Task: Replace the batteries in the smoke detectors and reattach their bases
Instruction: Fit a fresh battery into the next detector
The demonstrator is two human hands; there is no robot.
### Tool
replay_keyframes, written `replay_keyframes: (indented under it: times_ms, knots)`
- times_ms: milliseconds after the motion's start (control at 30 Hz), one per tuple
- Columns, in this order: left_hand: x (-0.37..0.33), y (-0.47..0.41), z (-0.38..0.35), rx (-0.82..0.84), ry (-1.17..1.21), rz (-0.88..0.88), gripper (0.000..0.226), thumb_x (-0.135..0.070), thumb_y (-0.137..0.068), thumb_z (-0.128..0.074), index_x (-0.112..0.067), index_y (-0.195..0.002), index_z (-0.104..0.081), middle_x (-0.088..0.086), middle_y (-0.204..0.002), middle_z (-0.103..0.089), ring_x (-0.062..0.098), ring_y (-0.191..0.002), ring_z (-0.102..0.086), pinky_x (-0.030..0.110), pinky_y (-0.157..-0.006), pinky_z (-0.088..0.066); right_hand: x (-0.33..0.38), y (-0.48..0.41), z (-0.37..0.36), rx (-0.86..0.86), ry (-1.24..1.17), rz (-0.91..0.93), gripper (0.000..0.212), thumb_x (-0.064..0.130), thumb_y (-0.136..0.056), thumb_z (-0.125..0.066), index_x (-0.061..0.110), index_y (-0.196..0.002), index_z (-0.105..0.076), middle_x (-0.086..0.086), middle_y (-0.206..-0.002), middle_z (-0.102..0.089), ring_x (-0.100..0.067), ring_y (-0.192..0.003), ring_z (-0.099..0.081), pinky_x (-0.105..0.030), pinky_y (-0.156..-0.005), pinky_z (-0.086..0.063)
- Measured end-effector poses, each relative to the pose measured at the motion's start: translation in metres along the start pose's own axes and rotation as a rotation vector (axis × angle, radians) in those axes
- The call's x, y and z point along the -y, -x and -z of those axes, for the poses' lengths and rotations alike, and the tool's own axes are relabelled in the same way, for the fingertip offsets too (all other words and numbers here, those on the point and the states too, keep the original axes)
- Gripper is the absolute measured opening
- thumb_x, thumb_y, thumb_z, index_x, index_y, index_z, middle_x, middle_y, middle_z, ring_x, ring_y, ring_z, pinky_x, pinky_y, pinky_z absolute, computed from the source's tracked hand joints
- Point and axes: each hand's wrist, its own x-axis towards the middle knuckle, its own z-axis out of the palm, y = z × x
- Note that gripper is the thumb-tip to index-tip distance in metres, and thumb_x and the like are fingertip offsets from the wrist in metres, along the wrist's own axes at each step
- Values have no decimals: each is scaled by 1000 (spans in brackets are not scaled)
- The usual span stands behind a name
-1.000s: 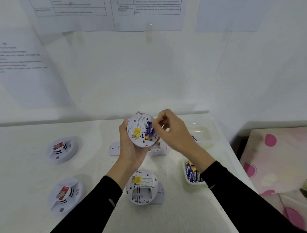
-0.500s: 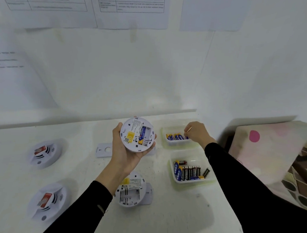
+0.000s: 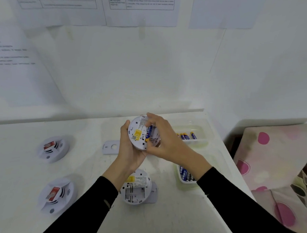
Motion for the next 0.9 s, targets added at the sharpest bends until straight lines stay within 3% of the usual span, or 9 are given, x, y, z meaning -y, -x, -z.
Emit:
replay_keyframes:
  times_ms: [67, 167, 333, 600, 667, 800, 900]
  knots:
    - [0, 1, 1, 16, -33, -1, 55, -52, -101, -32, -13, -117, -66, 11, -105, -73, 22, -94, -71, 33, -73, -61, 2, -4, -3, -27, 58, 5, 57, 9, -71, -65, 15, -122, -41, -1, -130, -41, -21, -118, -38, -33, -97, -40]
    - [1, 2, 2, 43, -85, 5, 54, -50, -102, -29, -14, -112, -67, 9, -101, -74, 20, -90, -72, 31, -68, -60, 1, -10, -7, -63, 187, 59, 57, 15, -62, -61, 19, -113, -37, -4, -120, -40, -21, -101, -37, -28, -85, -37]
    - [-2, 2, 6, 63, -115, 23, 56, -52, -102, -29, -13, -114, -67, 11, -106, -73, 22, -95, -71, 34, -72, -61, 0, -12, -5, -42, 250, 66, 56, 19, -64, -66, 16, -113, -38, 1, -111, -37, -21, -96, -37, -26, -77, -34]
    - [-1, 1, 3, 70, -156, 32, 55, -53, -102, -30, -14, -114, -67, 9, -105, -73, 20, -94, -72, 34, -70, -61, -3, -10, 1, -5, 195, 69, 60, 14, -63, -66, 19, -114, -33, 6, -109, -29, -10, -93, -24, -10, -78, -26]
    - [-1, 1, 2, 74, -167, 27, 55, -52, -102, -29, -15, -114, -67, 9, -104, -74, 20, -93, -72, 34, -69, -61, -3, -10, 1, -35, 184, 82, 63, 12, -62, -67, 25, -110, -29, 3, -109, -31, -8, -92, -23, -12, -79, -28]
    - [1, 0, 0, 80, -149, 16, 54, -51, -102, -28, -14, -112, -67, 8, -100, -74, 19, -90, -72, 32, -68, -60, -6, -12, -7, -110, 228, 112, 66, 4, -56, -68, 22, -106, -29, -8, -107, -39, -7, -90, -22, -17, -77, -27]
    - [0, 0, 1, 54, -91, 29, 55, -52, -102, -31, -13, -113, -67, 11, -102, -73, 21, -91, -72, 34, -69, -60, -4, -8, -5, -67, 162, 84, 61, 13, -62, -66, 23, -111, -31, -6, -115, -40, -11, -96, -29, -24, -81, -31]
